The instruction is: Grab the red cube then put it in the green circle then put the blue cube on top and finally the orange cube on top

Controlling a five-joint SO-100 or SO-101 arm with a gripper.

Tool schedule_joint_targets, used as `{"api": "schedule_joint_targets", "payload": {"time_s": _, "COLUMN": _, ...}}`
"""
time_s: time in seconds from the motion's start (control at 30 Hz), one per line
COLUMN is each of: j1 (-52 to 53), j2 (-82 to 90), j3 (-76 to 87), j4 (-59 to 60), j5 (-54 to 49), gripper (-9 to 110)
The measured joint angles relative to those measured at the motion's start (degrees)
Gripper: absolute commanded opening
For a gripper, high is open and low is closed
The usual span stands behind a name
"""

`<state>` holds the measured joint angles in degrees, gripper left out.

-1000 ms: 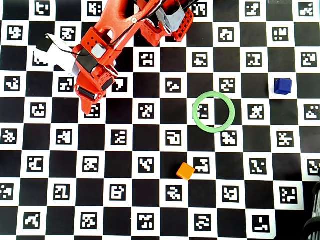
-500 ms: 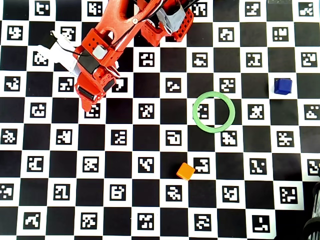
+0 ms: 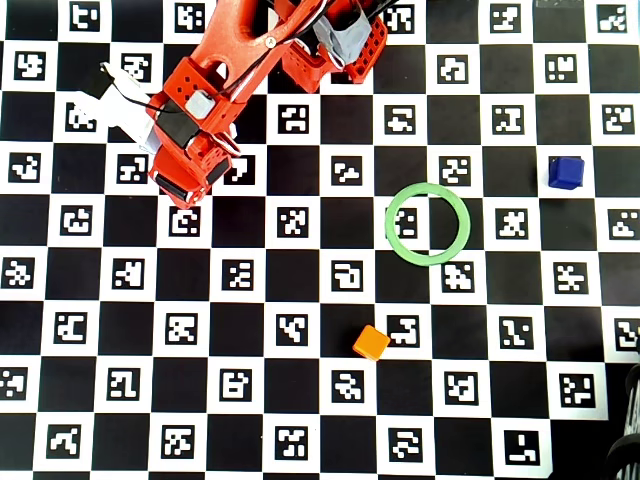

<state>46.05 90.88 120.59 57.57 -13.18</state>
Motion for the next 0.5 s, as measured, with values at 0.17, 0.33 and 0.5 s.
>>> {"api": "schedule_joint_targets", "payload": {"time_s": 0.17, "j1": 0.18, "j2": 0.0, "j3": -0.18, "j4": 1.49, "j5": 0.0, "gripper": 4}}
{"api": "schedule_joint_targets", "payload": {"time_s": 0.33, "j1": 0.44, "j2": 0.88, "j3": -5.36, "j4": 7.38, "j5": -1.32, "gripper": 3}}
{"api": "schedule_joint_targets", "payload": {"time_s": 0.5, "j1": -0.62, "j2": 3.69, "j3": -12.48, "j4": 14.24, "j5": -1.93, "gripper": 3}}
